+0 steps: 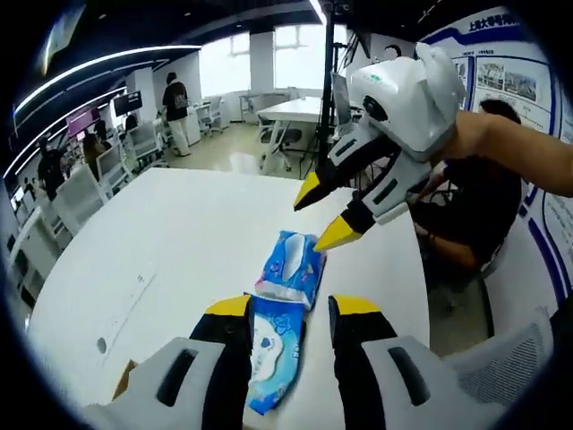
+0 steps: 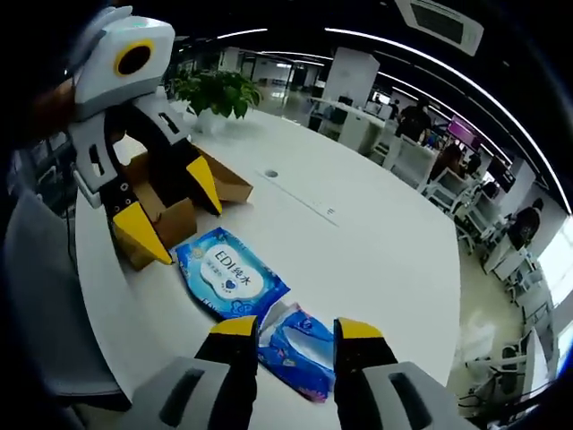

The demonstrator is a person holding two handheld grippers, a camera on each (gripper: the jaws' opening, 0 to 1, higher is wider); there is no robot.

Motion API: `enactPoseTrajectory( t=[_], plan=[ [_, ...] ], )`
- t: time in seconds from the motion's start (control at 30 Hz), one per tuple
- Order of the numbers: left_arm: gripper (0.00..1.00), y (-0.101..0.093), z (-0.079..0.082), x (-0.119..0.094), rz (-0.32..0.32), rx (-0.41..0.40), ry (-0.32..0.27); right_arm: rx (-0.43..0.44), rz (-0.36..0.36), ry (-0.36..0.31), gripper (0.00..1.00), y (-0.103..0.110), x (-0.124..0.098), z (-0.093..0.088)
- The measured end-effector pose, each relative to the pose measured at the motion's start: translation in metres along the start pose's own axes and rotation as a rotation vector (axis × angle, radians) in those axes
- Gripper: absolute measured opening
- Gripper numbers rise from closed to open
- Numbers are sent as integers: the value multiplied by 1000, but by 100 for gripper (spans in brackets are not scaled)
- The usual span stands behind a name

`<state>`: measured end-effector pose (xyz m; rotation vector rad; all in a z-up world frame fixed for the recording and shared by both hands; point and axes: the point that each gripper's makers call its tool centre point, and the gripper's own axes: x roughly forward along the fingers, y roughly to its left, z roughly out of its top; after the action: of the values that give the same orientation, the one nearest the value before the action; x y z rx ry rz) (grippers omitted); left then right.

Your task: Operate the shoe box by opening the lid, removing the specified soft item, and placing it in the target area until the item is outside and the box remains undamaged.

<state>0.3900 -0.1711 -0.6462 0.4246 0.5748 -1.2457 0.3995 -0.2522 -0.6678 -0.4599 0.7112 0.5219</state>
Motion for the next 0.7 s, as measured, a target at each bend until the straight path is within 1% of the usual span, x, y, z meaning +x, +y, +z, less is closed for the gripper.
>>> enactPoseTrajectory(
  t=[0.13,0.17,0.2,0.27,0.33,0.47,0.5,0.57,0.6,0.63,0.67,0.7],
  plan=[
    [41,3,-3,-22,14,-10,-23,-19,39,-22,37,17,-3,17],
    [41,4,-5,-30,24,-19,-30,-33,37,-29,37,18,-3,20],
    [42,5,-5,-33,27,-21,-33,-57,25,-43,37,20,-4,26],
    [42,6,-8,-45,39,-36,-44,-55,31,-44,39,24,-5,29],
    [44,10,-10,-57,58,-45,-55,-59,50,-57,42,32,-6,36],
    [48,14,-16,-73,73,-54,-68,-79,72,-66,44,43,-6,44],
    [50,15,-20,-81,81,-64,-76,-94,90,-68,45,49,-5,48],
    [54,15,-25,-91,83,-89,-87,-115,122,-71,46,59,-5,53],
    [56,16,-27,-95,88,-89,-97,-124,138,-77,47,63,-4,55],
    [56,17,-29,-102,101,-86,-114,-136,161,-84,47,69,-3,58],
    [57,18,-30,-104,104,-87,-115,-140,168,-85,48,71,-3,59],
    [57,19,-34,-110,118,-89,-120,-152,195,-87,49,79,-2,61]
  ],
)
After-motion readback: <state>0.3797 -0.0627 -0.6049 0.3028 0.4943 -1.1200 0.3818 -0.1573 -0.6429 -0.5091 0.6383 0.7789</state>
